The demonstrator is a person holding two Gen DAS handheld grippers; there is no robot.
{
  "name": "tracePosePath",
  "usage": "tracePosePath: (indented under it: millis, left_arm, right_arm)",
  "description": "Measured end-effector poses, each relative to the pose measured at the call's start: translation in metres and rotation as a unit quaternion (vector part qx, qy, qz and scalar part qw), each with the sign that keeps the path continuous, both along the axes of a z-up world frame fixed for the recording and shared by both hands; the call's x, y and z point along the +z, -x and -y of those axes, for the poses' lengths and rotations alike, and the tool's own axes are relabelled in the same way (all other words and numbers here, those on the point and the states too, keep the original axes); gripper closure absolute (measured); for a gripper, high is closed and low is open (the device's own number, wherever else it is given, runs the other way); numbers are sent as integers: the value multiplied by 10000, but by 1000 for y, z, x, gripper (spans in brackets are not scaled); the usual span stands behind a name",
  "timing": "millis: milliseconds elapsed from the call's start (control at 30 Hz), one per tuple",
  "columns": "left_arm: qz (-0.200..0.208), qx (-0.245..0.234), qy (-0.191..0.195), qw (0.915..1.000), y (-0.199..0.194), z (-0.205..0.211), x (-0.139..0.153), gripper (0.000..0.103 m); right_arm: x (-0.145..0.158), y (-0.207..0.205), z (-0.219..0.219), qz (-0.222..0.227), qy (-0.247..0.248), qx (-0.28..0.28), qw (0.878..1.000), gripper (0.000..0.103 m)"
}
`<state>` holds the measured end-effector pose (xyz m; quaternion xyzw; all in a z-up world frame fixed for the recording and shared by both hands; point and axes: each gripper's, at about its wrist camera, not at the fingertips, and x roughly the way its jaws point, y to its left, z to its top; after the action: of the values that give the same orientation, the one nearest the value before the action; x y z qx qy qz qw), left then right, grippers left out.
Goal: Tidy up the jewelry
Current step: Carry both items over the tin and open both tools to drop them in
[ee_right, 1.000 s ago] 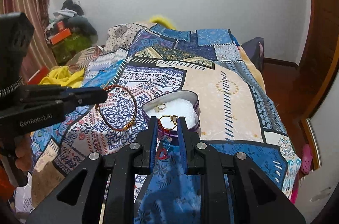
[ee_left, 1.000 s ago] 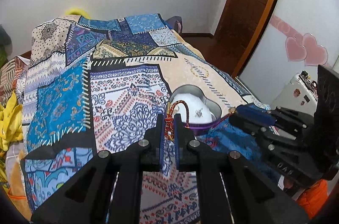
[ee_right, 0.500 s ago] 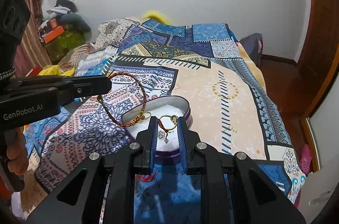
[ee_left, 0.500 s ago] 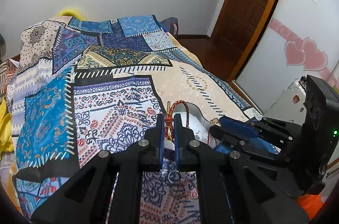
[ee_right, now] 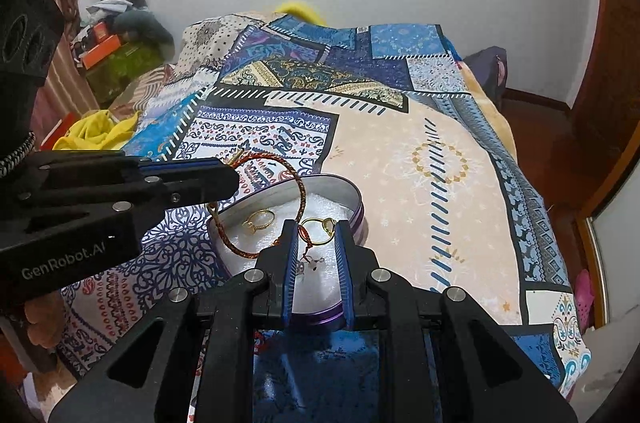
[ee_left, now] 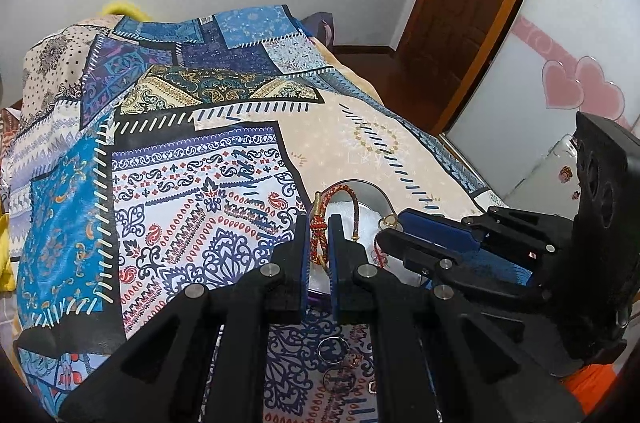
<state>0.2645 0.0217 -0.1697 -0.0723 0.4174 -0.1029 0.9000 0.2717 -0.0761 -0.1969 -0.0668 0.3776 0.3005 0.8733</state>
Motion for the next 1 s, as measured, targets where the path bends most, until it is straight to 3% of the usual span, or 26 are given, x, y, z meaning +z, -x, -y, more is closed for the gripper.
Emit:
tracePosePath:
  millis: [367, 700, 1000]
  left_arm:
    - [10, -125, -171, 9998, 6, 6, 6, 96]
    - [139, -112, -313, 9994, 21, 5, 24, 85]
    - [190, -90, -441, 9988, 47, 1, 36, 84]
  right_arm:
    - [4, 2, 2, -84, 50, -25, 9999, 85]
    - [22, 18, 7, 93, 2, -79, 9999, 85]
    - [35, 32, 13, 186, -98, -155, 9997, 84]
